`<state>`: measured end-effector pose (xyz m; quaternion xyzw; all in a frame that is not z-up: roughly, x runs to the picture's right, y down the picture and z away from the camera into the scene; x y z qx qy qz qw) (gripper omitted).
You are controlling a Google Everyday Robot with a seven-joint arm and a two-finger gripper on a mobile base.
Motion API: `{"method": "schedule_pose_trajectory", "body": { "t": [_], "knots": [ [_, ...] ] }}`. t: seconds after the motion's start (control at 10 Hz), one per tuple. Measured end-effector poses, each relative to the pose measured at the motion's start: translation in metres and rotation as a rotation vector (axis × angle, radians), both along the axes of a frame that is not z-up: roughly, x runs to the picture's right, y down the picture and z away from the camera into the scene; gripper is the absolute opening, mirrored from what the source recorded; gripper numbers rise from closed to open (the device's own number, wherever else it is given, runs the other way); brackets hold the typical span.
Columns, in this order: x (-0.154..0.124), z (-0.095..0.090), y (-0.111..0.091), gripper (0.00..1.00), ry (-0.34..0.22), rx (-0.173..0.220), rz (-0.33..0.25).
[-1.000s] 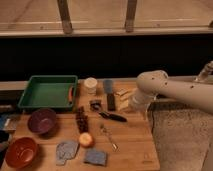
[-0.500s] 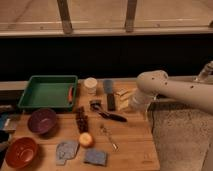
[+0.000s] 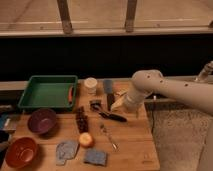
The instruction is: Place apple in paper cup
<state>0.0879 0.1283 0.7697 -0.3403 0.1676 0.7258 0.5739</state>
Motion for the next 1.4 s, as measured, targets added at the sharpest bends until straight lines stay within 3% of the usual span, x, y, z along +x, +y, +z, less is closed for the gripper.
{"method": "schedule_pose_trajectory", "body": {
  "t": [0.3,0.5,1.0,1.4],
  "knots": [
    [-0.058,-0.002,-0.004,0.80,-0.119,0.018,-0.072],
    [-0.095,-0.014,0.002,0.80,-0.206,0.024,-0.126],
    [-0.096,-0.014,0.004,0.80,-0.214,0.022,-0.133],
    [-0.133,-0.023,0.028,0.80,-0.340,0.027,-0.230]
  ]
}}
